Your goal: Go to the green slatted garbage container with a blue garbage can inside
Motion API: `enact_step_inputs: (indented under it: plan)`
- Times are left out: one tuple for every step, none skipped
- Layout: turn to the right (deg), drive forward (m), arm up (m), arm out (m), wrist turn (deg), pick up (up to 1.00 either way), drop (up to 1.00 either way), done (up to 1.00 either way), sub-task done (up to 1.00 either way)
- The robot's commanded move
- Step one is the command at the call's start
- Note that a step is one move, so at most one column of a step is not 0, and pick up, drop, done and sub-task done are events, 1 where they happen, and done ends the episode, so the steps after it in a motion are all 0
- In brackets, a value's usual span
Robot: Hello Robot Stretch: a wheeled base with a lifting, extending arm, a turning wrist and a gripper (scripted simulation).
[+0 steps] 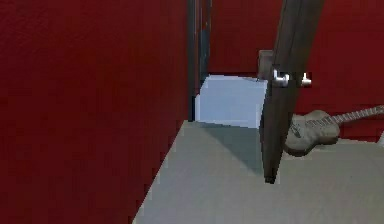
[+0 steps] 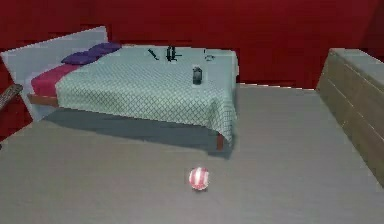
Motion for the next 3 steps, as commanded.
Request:
enact_step_inputs:
  plan:
    - [0.0, 1.0, 0.0, 0.0, 0.0, 0.0, 0.0, 0.0, 0.0]
    - [0.0, 0.35, 0.0, 0.0, 0.0, 0.0, 0.0, 0.0, 0.0]
    - [12.0, 0.0, 0.0, 0.0, 0.0, 0.0, 0.0, 0.0, 0.0]
